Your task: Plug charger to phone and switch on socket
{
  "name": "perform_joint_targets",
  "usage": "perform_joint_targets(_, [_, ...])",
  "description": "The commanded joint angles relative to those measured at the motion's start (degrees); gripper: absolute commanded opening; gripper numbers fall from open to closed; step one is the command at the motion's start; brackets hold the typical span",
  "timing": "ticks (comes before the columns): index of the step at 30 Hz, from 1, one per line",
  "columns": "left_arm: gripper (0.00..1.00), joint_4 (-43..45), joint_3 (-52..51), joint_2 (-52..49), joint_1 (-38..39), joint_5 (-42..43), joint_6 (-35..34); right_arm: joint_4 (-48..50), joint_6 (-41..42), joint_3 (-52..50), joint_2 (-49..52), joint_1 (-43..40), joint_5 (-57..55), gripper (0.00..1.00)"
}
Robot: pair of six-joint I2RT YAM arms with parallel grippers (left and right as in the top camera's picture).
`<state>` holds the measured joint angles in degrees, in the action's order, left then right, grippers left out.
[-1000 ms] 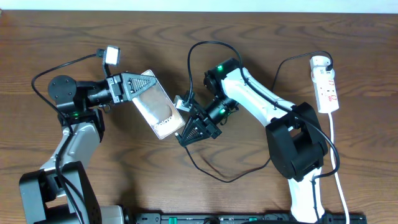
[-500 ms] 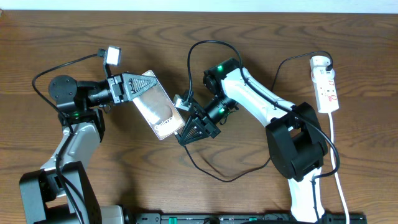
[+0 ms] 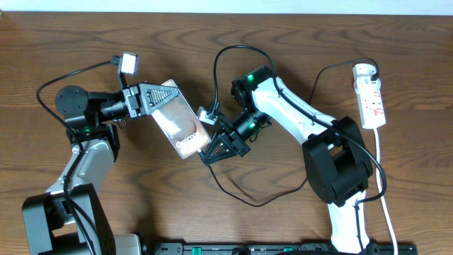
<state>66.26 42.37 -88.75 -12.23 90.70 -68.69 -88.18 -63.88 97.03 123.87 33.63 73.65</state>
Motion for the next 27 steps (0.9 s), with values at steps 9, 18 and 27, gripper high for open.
perform_joint_targets(9, [0.07,0.46,1.62,0.44,0.44,-1.79,-0.83,1.68,0.28,1.11,0.46,0.55,4.76,0.01])
perform_joint_targets(18, [0.07,0.5,1.62,0.44,0.48,-1.33,-0.26,5.38,6.19,1.11,0.46,0.55,4.96,0.01])
perform_joint_targets(27, [0.07,0.5,0.81,0.44,0.48,-0.66,2.29,5.53,6.21,1.11,0.46,0.48,4.7,0.01])
